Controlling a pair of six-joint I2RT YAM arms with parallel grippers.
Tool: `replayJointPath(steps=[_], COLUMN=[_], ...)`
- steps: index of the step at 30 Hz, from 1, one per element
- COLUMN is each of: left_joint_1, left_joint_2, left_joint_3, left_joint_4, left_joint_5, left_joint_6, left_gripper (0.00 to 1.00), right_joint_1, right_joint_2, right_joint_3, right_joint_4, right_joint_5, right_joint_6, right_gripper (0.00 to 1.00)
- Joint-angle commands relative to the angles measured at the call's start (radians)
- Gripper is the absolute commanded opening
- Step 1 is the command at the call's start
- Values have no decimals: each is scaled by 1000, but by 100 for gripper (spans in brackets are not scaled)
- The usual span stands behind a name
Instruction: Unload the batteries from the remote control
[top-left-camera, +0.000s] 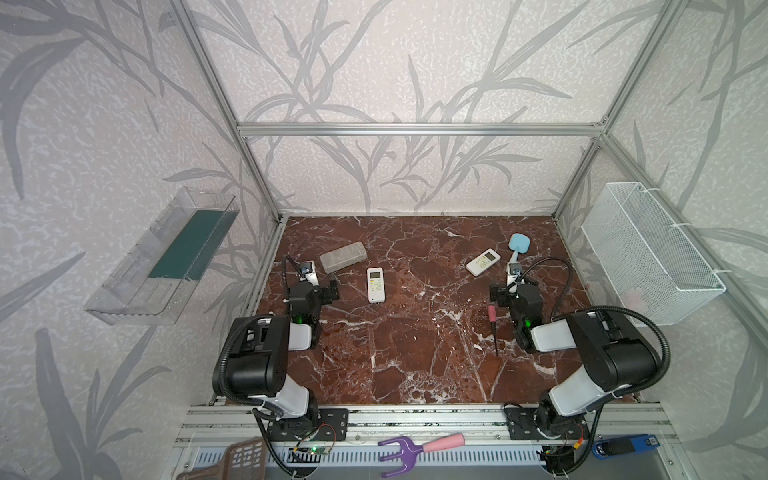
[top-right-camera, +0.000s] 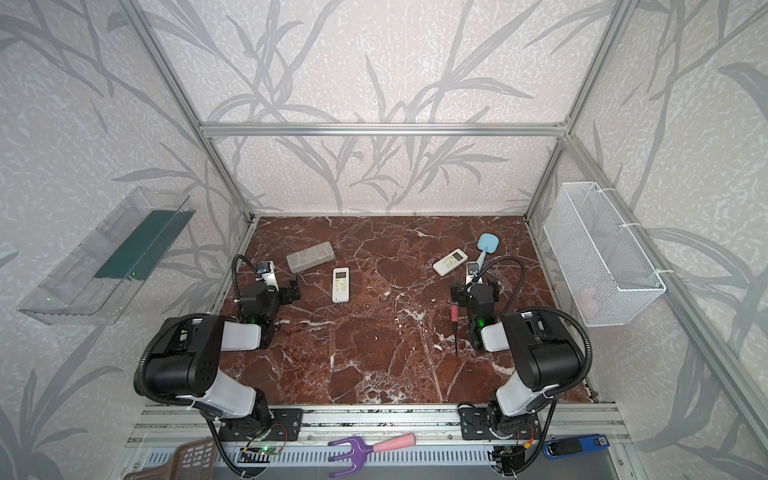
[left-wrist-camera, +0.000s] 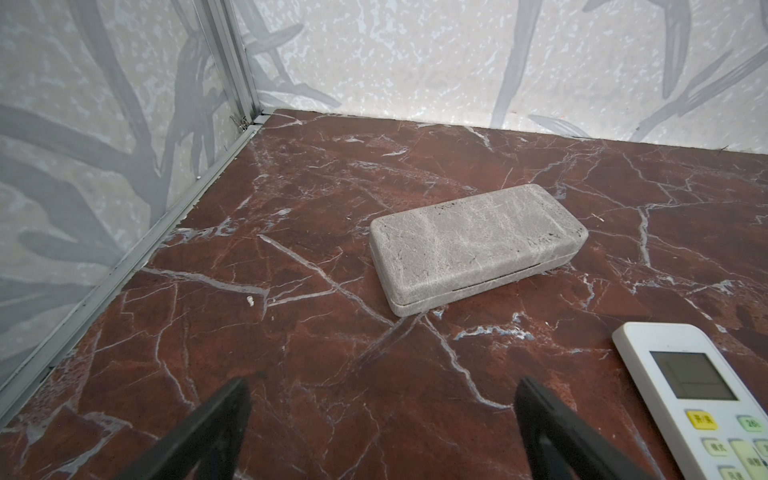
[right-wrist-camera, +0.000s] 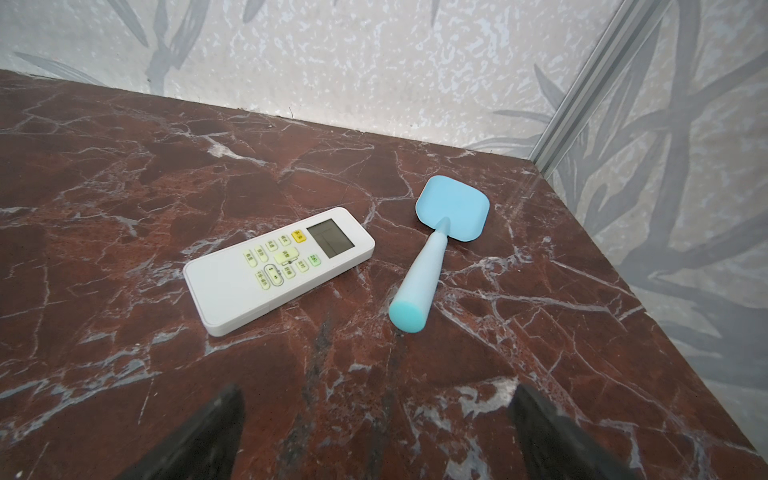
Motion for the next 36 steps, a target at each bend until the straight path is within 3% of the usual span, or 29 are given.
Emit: replayJointPath(steps=[1, 8, 12, 16, 19, 23, 25, 28, 31, 33, 36], left_joint_1=[2, 1, -13, -25, -25, -27, -38, -100, -202, -281, -360], left_joint_2=[5, 5, -58, -202, -288, -359, -355, -315, -228, -153, -52], left_joint_3=[18, 17, -11, 76, 133, 264, 326, 436, 529, 588, 649], left_joint_4=[4, 5, 13, -246, -361, -622, -771, -992, -1149, -1214, -1266], left_joint_5=[-3, -9, -105, -111, -103, -71, -68, -117, -130, -161, -151], left_joint_6=[14, 15, -2, 11, -17, -143, -222, -387, -430, -434, -473], left_gripper=[99, 99, 99, 99, 99, 92, 86, 85, 88, 97, 99], right_joint_1=[-3, -3, -3, 1, 1, 3, 5, 38, 146, 262, 379], right_joint_2=[-15, -15, -19, -117, -253, -431, -466, -474, -457, -430, -375], right_joint_3=[6, 7, -6, -39, -17, 89, 167, 265, 300, 319, 368], right_joint_4=[12, 10, 32, 15, -134, -496, -670, -919, -1020, -1060, -1140], right_joint_5=[13, 14, 21, 9, 15, 9, -20, -7, 7, 52, 57], right_joint_6=[10, 10, 9, 2, 5, 79, 118, 243, 290, 327, 448], right_gripper=[99, 99, 99, 99, 99, 99, 99, 99, 99, 100, 96])
